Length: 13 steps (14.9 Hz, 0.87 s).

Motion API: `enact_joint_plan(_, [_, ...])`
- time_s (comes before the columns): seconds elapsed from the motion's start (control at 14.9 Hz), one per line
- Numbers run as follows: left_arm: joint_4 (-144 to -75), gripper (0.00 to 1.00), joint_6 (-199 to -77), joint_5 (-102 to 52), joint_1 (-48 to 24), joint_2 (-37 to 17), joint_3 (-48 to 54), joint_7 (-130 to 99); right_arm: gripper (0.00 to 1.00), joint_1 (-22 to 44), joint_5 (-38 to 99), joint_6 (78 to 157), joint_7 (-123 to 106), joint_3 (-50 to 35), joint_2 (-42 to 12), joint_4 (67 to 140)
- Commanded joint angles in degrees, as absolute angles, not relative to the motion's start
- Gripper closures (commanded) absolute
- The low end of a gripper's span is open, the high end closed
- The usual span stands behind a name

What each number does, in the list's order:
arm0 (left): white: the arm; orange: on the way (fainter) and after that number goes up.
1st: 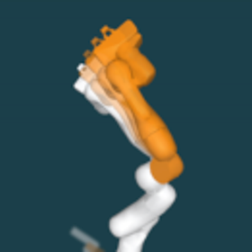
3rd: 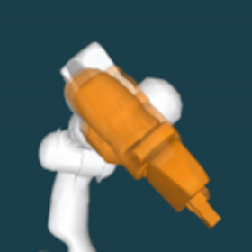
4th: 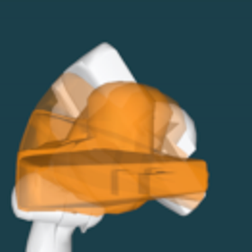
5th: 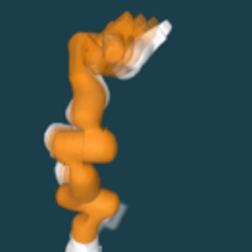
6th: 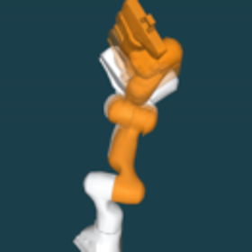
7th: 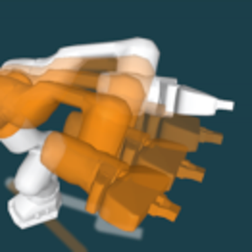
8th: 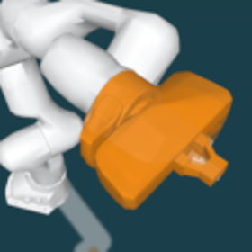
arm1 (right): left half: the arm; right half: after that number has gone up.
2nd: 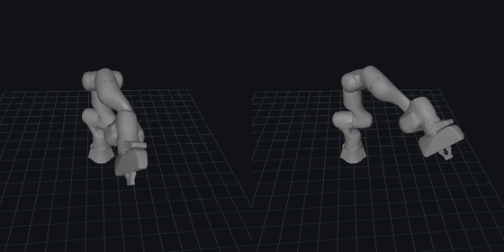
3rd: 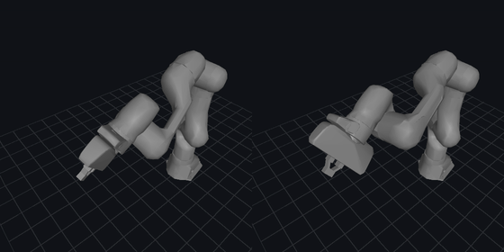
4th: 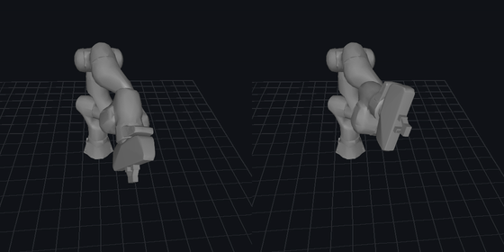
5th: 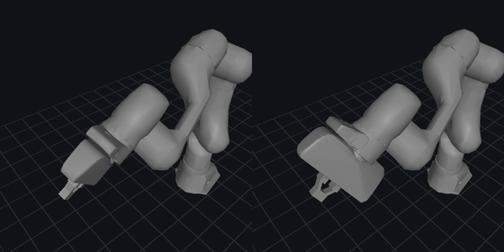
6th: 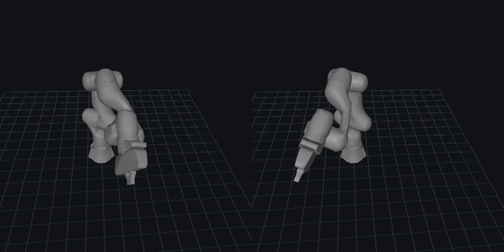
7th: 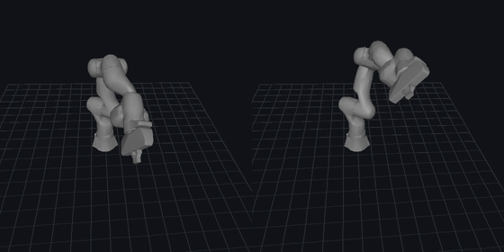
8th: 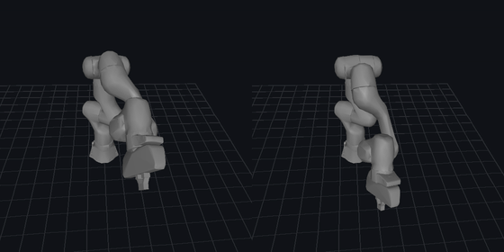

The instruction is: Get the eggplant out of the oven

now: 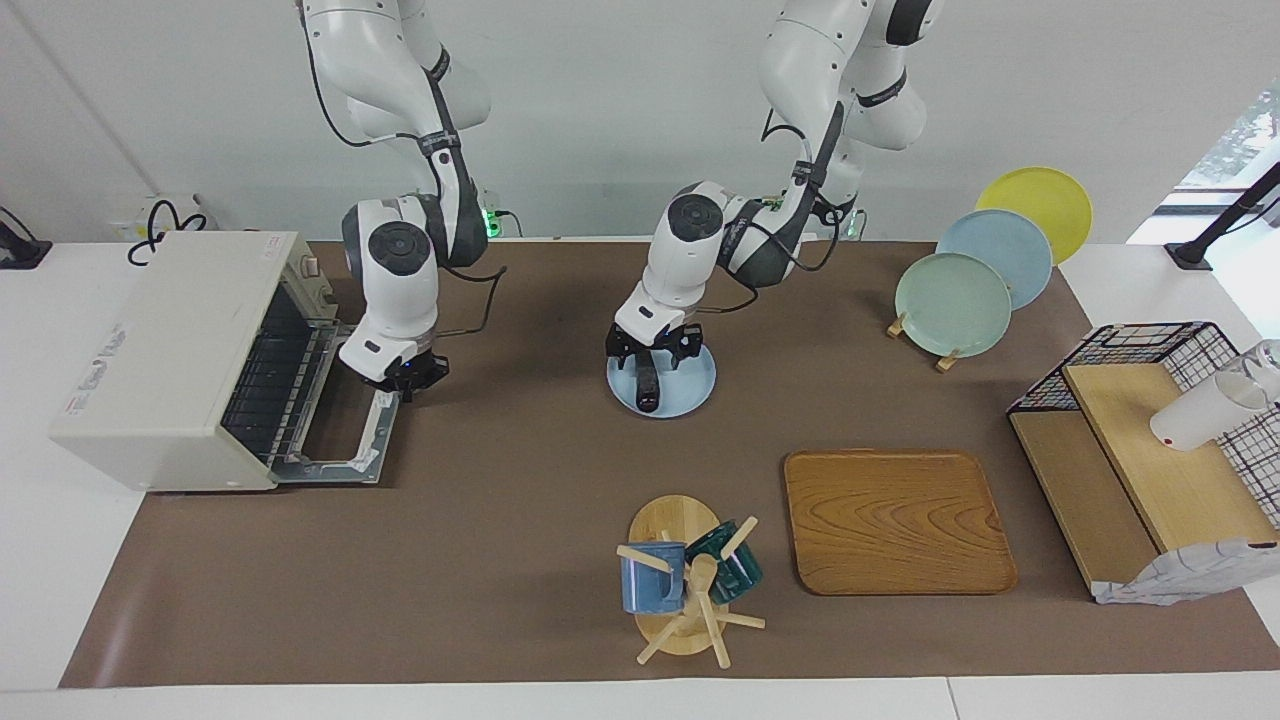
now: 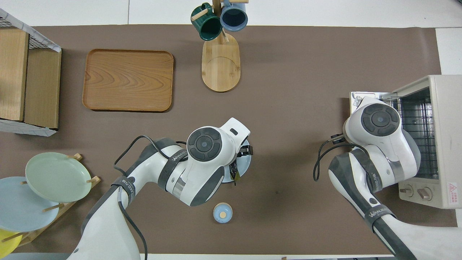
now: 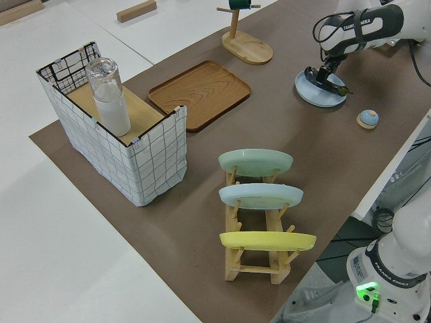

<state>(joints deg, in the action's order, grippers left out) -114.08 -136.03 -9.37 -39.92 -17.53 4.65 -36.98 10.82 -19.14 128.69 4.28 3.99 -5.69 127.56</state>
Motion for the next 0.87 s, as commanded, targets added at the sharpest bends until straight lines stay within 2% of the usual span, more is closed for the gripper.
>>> enact_joint_plan(0.0, [-114.4, 0.1, -138.5, -9.8, -41.2, -19.2, 3.8, -35.9, 1.0, 6.9, -21.0, 122.9, -2.2, 4.4, -3.6, 122.5])
enact_joint_plan(0.2, [-114.3, 0.19, -138.3, -9.8, -41.6, -19.2, 3.7, -35.9, 1.0, 5.7, -20.8, 116.0, -6.1, 4.4, 0.0, 120.5])
enact_joint_plan(0.34, [-114.2, 0.29, -138.3, -9.8, -41.4, -19.2, 3.8, -35.8, 1.0, 5.1, -19.4, 115.1, -9.5, 4.6, 2.5, 120.5])
enact_joint_plan(0.6, [-114.1, 0.57, -137.5, -9.8, -41.1, -19.2, 3.7, -34.9, 1.0, 1.8, -17.9, 112.1, -15.2, 4.7, 5.4, 120.4])
enact_joint_plan(0.81, [-113.9, 0.87, -136.6, -9.8, -40.9, -19.2, 3.7, -34.4, 1.0, -0.3, -12.9, 107.0, -18.4, 4.8, 8.9, 119.1])
